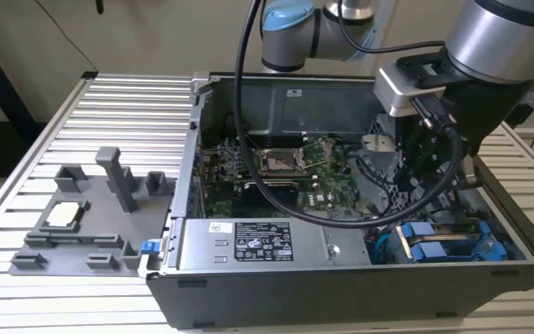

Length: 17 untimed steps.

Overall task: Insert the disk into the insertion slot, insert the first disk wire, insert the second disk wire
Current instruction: 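Insert the second disk wire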

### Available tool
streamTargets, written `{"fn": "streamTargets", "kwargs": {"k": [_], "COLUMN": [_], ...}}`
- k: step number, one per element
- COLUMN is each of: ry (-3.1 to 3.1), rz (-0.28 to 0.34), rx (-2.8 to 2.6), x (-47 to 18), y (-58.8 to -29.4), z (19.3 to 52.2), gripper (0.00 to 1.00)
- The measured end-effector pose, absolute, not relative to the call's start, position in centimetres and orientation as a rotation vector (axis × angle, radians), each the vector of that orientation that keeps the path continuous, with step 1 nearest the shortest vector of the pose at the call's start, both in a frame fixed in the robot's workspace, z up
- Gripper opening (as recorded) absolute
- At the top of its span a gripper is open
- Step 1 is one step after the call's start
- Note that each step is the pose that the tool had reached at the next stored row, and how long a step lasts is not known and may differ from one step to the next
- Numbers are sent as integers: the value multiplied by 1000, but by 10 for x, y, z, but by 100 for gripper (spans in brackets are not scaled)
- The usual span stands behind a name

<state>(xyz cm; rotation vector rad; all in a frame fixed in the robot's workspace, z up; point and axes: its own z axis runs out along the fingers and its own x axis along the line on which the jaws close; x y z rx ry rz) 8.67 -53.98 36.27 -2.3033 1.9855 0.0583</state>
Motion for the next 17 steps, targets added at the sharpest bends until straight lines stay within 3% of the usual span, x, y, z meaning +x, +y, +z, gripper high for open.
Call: {"fn": "streamTargets", "kwargs": {"k": [17], "ry": [1990], "rz": [70], "rx": [-2308], "x": [106], "y": [-542], "z": [355], "gripper": [16]}}
